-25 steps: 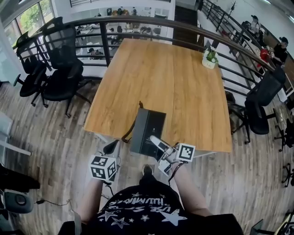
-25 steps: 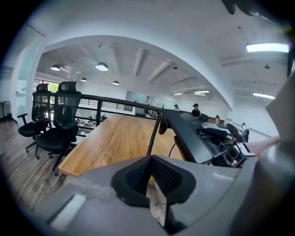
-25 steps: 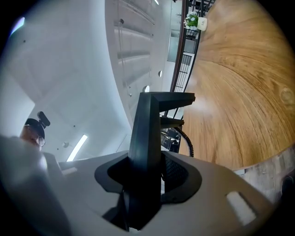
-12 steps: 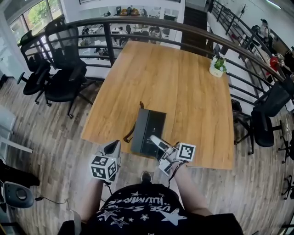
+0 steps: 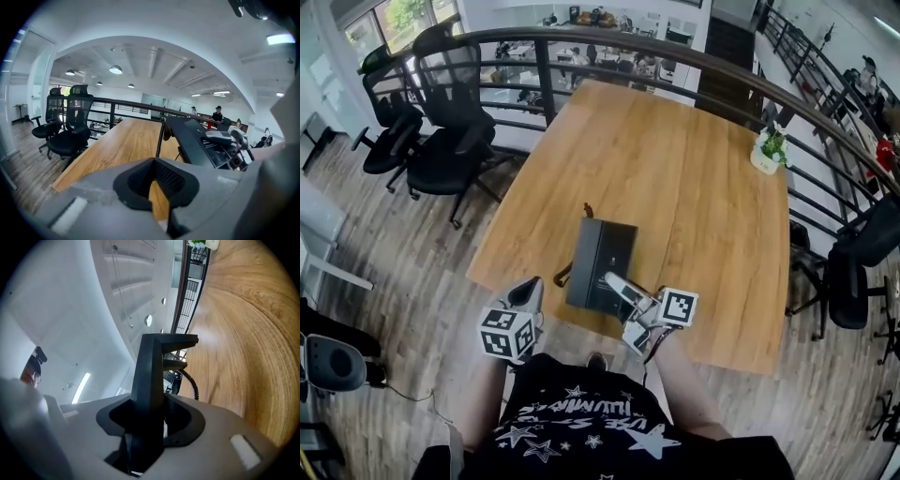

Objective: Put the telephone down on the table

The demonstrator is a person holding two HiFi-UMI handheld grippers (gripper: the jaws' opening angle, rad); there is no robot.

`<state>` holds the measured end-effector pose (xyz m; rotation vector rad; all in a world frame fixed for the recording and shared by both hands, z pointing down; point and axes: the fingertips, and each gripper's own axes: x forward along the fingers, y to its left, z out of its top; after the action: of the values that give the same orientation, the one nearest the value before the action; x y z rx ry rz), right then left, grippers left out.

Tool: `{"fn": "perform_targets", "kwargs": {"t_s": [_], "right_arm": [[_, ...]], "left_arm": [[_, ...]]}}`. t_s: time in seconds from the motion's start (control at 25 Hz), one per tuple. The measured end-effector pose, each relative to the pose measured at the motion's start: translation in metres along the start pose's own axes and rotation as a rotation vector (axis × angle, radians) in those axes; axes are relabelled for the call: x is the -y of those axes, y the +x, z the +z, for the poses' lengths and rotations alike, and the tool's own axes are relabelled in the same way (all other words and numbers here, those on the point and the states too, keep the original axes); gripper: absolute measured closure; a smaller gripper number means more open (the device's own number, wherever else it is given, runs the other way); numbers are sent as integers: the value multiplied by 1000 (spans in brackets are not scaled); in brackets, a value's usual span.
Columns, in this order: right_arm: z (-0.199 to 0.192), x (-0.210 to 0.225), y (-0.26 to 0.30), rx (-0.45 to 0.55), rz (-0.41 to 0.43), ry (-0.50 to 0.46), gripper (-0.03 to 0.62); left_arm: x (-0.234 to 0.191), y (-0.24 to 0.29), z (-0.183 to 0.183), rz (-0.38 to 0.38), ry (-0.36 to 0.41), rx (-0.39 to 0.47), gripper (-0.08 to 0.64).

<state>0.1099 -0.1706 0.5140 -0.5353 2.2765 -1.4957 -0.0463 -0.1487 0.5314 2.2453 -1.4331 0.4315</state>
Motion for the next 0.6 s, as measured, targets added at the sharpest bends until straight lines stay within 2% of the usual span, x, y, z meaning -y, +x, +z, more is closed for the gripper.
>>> {"fn": "perform_targets", "kwargs": {"t_s": [0.16, 0.32, 0.6], "right_arm": [[-4, 2, 22, -18, 7, 38, 420], [-6, 5, 32, -39, 5, 32, 420], [9, 11, 56, -5, -14, 14, 420]], "left_arm": [[-14, -2, 0, 8, -11, -22, 560], [-30, 0, 3, 20, -27, -22, 560], [-51, 26, 17, -30, -9, -27, 560]]}}
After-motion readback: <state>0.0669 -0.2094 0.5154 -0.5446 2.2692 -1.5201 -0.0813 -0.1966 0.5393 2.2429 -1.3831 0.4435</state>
